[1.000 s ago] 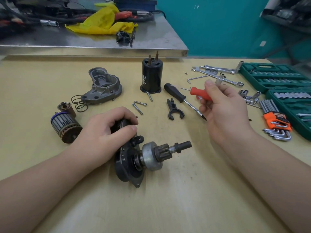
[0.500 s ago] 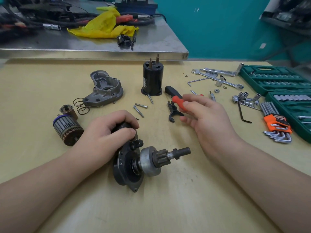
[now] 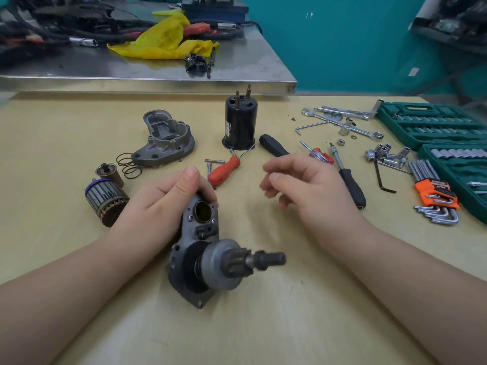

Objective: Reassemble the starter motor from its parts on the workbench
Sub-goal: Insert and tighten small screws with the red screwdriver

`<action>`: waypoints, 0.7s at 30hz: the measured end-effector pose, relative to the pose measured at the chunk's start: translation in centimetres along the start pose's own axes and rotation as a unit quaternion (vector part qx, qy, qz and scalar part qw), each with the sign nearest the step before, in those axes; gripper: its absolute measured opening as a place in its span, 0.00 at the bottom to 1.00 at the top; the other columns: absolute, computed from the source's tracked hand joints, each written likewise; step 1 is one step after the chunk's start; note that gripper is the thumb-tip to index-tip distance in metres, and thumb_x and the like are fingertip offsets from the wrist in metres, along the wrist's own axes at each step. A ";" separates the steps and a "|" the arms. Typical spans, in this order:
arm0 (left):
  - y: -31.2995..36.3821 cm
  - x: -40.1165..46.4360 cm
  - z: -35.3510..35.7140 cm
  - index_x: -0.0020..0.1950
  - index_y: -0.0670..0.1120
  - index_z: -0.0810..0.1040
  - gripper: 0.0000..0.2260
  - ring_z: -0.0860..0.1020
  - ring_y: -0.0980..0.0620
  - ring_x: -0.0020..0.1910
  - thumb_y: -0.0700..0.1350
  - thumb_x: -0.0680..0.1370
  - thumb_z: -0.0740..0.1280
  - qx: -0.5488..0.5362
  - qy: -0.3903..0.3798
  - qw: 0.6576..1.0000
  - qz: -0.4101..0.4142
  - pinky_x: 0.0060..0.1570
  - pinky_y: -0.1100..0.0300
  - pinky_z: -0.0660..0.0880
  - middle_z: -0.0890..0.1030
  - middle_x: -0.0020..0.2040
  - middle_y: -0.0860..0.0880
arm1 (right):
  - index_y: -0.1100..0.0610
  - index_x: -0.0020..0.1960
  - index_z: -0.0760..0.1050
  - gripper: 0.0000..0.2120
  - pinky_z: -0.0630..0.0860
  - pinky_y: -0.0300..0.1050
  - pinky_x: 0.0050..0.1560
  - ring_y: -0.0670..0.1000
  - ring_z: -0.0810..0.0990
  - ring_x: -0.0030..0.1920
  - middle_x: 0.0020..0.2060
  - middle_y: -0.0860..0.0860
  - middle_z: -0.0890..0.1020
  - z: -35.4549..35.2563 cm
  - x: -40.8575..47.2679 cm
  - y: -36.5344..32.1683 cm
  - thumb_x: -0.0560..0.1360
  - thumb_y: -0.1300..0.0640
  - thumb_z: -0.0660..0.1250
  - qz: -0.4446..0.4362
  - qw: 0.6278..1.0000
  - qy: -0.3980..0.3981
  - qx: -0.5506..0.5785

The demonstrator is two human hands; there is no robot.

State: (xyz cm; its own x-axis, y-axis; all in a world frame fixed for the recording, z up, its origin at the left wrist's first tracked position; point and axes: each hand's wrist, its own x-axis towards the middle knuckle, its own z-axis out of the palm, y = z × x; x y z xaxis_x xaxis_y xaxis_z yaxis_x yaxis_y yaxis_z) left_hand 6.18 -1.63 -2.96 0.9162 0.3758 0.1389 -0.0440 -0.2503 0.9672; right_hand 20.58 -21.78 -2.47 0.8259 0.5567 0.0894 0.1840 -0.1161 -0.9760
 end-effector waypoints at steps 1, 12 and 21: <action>0.0 -0.1 0.0 0.44 0.47 0.85 0.26 0.85 0.47 0.42 0.64 0.84 0.58 -0.017 0.000 1.000 0.010 0.42 0.62 0.81 0.88 0.45 0.44 | 0.53 0.54 0.84 0.08 0.79 0.37 0.41 0.45 0.85 0.41 0.43 0.50 0.89 0.2 -0.3 -0.2 0.81 0.64 0.69 -0.006 0.999 -0.026 -0.024; 0.3 0.0 0.3 0.39 0.44 0.81 0.24 0.84 0.49 0.43 0.53 0.87 0.56 -0.122 -0.008 0.992 0.043 0.44 0.62 0.81 0.86 0.46 0.38 | 0.46 0.63 0.82 0.13 0.78 0.42 0.53 0.43 0.81 0.51 0.50 0.42 0.84 2.7 -2.9 -1.0 0.81 0.45 0.71 -0.114 0.912 -0.274 -0.283; 0.3 -0.1 0.5 0.38 0.43 0.82 0.24 0.84 0.50 0.43 0.57 0.85 0.59 -0.106 0.024 0.993 0.042 0.43 0.64 0.80 0.87 0.44 0.41 | 0.52 0.52 0.84 0.05 0.76 0.39 0.45 0.45 0.82 0.44 0.42 0.44 0.85 2.3 -3.1 -1.5 0.80 0.51 0.74 -0.127 0.917 -0.270 -0.263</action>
State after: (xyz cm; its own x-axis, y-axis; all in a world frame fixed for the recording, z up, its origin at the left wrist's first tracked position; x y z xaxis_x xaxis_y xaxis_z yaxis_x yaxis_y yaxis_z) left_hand 6.25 -2.16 -2.77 0.8858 0.4056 0.2255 -0.2061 -0.0916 0.9742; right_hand 16.48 -21.42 -1.71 0.3622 0.9308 0.0494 0.6831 -0.2290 -0.6935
